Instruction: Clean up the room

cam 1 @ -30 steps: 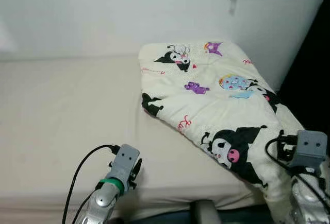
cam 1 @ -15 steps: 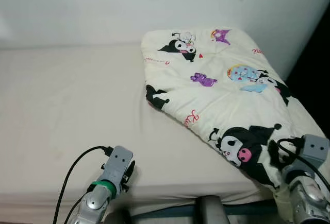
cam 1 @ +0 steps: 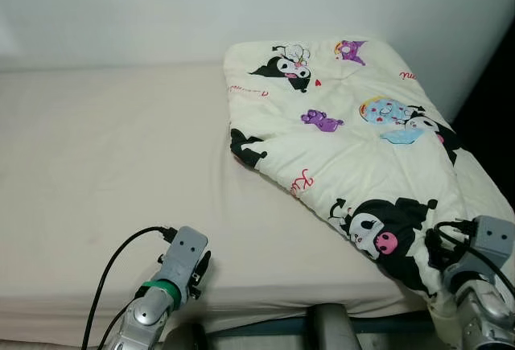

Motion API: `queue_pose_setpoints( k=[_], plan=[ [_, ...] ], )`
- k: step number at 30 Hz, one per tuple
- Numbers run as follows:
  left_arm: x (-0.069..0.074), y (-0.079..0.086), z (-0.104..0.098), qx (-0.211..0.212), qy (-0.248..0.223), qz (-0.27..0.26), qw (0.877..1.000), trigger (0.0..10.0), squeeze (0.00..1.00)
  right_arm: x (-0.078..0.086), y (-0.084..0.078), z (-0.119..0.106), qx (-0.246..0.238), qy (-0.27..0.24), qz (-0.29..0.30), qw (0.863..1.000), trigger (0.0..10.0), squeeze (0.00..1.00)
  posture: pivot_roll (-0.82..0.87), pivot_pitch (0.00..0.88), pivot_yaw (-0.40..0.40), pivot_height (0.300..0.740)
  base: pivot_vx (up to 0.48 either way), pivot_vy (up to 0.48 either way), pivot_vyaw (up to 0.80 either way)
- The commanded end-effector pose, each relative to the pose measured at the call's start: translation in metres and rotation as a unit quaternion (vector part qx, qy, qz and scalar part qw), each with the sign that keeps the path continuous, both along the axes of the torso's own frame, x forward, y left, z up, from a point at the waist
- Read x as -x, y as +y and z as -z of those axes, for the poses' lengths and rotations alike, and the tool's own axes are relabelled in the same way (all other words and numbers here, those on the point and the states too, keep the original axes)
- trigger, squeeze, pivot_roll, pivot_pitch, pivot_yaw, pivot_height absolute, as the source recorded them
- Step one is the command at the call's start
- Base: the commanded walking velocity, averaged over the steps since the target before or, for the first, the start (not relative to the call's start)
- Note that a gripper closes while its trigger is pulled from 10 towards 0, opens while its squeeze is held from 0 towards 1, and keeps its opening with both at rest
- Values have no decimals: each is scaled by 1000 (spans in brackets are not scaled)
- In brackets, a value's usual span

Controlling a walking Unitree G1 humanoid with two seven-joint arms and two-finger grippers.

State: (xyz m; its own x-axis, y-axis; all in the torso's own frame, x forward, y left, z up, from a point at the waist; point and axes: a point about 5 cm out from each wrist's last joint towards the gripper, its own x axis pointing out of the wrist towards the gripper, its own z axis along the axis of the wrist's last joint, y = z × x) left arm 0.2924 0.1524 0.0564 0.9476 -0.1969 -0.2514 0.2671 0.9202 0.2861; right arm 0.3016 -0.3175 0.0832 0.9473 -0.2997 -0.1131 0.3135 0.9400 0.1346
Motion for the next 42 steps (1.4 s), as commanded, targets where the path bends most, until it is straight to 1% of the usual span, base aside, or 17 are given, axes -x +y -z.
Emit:
queue_pose_setpoints(
  k=[1, 11, 15, 19, 22, 23, 24, 27, 29, 32, 35, 37, 38, 39, 40, 41, 42],
  plan=[
    [3, 1, 4, -5, 11, 1, 1000, 10000, 0, 2, 9, 14, -35, 22, -13, 999, 0, 0, -104, 151, 143, 595, 0, 0, 0],
    [2, -1, 3, -5, 11, 4, 1000, 10000, 0, -2, 33, 21, -68, 25, -91, 993, 0, 0, -110, 138, 143, 595, 0, 0, 0],
    [1, -1, 3, -5, 10, 5, 1000, 10000, 0, -5, 66, 10, -85, -26, -236, 968, 0, 0, -113, 132, 143, 595, 0, 0, 0],
    [1, -2, 3, -5, 10, 6, 1000, 10000, 0, 1, 114, -6, -102, -55, -398, 910, 0, 0, -118, 129, 143, 595, 0, 0, 0],
    [0, -4, 3, -4, 10, 8, 1000, 10000, 0, 22, 166, -11, -115, -37, -555, 823, 0, 0, -121, 124, 143, 595, 0, 0, 0],
    [0, -5, 2, -3, 9, 9, 1000, 10000, 0, 43, 193, -8, -114, -4, -638, 761, 9922, 0, -120, 123, 144, 595, 0, 0, 0],
    [0, -5, 2, -3, 9, 9, 1000, 10000, 0, 43, 193, -8, -114, -4, -638, 761, 9922, 0, -120, 123, 144, 595, 0, 0, 0],
    [-1, -5, 2, -3, 8, 9, 1000, 10000, 0, 66, 210, -4, -114, 28, -704, 700, 10000, 0, -122, 120, 146, 595, 0, 0, 0],
    [-2, -4, 0, -4, 6, 8, 1000, 10000, 0, 97, 220, 5, -125, 81, -764, 628, 10000, 0, -125, 120, 147, 595, 0, 0, 0],
    [-5, -3, -1, -6, 2, 2, 1000, 10000, 0, 115, 218, 12, -136, 120, -784, 594, 10000, 0, -124, 121, 145, 595, 0, 0, 0],
    [-6, -2, -2, -5, -1, -2, 1000, 10000, 0, 118, 212, 13, -146, 131, -781, 592, 10000, 0, -124, 121, 145, 595, 0, 0, 0],
    [-6, -2, -2, -6, -1, -2, 1000, 10000, 0, 102, 201, -4, -129, 96, -752, 639, 10000, 0, -128, 124, 143, 595, 0, 0, 0],
    [-6, -2, -2, -6, -1, -2, 1000, 10000, 0, 102, 201, -4, -129, 96, -752, 639, 10000, 0, -128, 124, 143, 595, 0, 0, 0],
    [-5, -2, -2, -6, 0, -2, 1000, 10000, 0, 97, 198, -9, -120, 84, -741, 656, 10000, 0, -128, 125, 142, 595, 0, 0, 0],
    [-5, -2, -1, -6, 0, -2, 1000, 10000, 0, 78, 189, -21, -78, 46, -700, 708, 10000, 0, -130, 127, 141, 595, 0, 0, 0],
    [-5, -2, -1, -6, 0, -2, 1000, 10000, 0, 78, 189, -21, -78, 46, -700, 708, 10000, 0, -130, 127, 141, 595, 0, 0, 0],
    [-5, -2, -1, -6, 1, -2, 1000, 10000, 0, 61, 179, -31, -41, 10, -657, 752, 10000, 0, -130, 130, 142, 595, 0, 0, 0]
  ],
)
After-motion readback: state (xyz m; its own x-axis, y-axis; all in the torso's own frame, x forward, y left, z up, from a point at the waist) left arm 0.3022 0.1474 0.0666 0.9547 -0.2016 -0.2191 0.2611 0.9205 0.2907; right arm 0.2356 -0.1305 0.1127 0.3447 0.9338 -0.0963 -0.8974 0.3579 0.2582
